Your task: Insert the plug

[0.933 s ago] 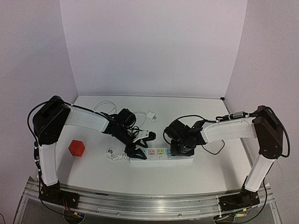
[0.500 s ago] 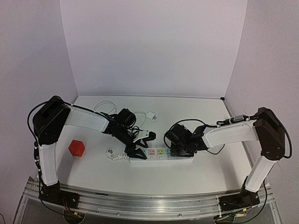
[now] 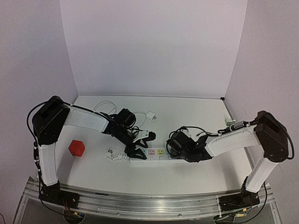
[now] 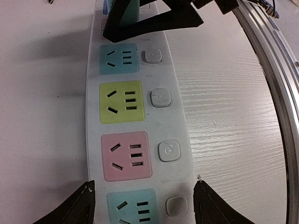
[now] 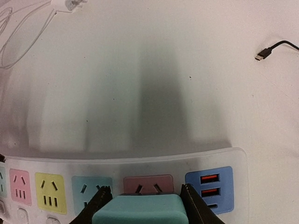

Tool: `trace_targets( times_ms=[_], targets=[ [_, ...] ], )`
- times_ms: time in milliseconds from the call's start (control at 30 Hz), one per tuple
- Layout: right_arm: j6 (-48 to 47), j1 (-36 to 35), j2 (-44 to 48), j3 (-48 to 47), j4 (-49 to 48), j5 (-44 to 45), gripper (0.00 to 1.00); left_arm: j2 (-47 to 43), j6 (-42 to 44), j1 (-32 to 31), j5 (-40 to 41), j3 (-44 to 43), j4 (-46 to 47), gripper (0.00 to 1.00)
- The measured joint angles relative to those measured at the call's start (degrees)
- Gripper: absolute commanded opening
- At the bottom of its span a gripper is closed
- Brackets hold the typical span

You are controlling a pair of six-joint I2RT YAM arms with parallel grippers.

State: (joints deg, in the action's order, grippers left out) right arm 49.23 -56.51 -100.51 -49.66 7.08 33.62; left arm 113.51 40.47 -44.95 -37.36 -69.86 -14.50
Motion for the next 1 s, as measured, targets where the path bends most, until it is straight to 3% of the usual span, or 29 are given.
trace_targets(
  times_ms=[667, 700, 833, 1000],
  targets=[
    [2.1, -3.3, -1.2, 5.5, -11.0, 7.9, 0.0, -0.2, 0.0, 0.0, 0.0, 0.3, 0.0, 0.71],
    [2.0, -3.3, -1.2, 5.4, -10.9, 7.9, 0.03, -0.2, 0.0, 0.0, 0.0, 0.3, 0.0, 0.71],
    [1.4, -3.3, -1.1, 3.8, -7.7, 7.0, 0.33, -0.2, 0.1, 0.0, 0.0, 0.3, 0.0, 0.72],
    [-0.3, -3.3, 1.2, 1.8, -0.6, 3.1, 0.48, -0.2, 0.1, 0.0, 0.0, 0.3, 0.0, 0.72]
  ],
)
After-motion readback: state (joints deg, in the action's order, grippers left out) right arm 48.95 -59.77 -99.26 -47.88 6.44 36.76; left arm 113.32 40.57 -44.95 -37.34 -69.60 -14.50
